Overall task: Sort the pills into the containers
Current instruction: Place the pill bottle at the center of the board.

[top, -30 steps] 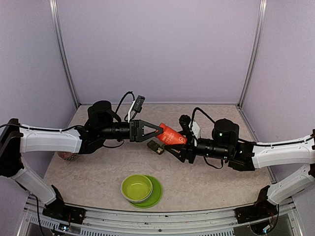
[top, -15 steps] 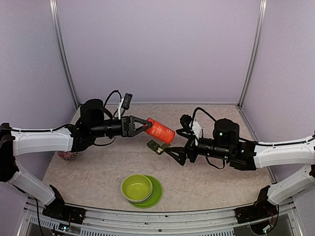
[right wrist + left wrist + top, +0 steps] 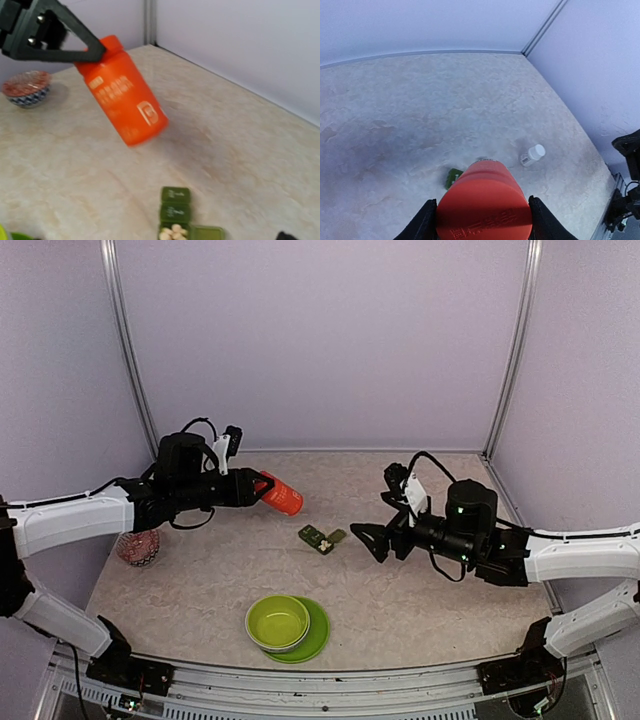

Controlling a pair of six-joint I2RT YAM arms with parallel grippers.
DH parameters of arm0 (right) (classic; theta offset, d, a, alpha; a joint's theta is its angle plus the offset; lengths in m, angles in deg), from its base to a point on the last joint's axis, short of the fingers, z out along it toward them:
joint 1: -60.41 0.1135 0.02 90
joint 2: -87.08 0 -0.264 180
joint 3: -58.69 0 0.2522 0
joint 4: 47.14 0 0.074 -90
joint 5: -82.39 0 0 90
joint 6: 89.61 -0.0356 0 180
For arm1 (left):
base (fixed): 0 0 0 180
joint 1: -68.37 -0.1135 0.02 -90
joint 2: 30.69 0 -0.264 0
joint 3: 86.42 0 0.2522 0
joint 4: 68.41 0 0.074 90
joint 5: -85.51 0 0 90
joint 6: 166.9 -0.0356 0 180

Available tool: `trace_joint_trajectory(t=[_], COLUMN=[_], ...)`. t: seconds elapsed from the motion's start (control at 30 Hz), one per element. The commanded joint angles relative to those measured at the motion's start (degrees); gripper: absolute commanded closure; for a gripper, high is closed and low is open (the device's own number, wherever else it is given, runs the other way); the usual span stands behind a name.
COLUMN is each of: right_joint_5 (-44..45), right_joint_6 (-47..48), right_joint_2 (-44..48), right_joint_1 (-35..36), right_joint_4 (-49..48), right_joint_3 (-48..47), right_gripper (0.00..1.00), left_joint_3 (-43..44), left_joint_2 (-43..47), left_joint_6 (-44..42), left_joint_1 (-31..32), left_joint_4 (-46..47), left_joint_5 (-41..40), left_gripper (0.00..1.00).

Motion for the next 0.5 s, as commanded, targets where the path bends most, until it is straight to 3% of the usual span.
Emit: trace_joint_trajectory(t=[0.0,0.47], right_joint_5=[3.66,3.68], right_joint_6=[-1.1,-1.54], right_joint_2=[-0.22,-3.74], right_joint_1=[-0.78,-1.17], right_joint_4=[0.6,0.86], right_joint_3=[0.75,-0.44], right_gripper=[0.0,0.0], left_joint_3=[2.58,5.96], left_joint_2=[-0.73,-6.01], left_joint_6=[-5.05,-8.98], left_joint_1=[-1.55,-6.22], left_joint_4=[-5.39,-11.29], left_joint_5=[-9.23,-18.58], left_gripper=[0.6,0.6])
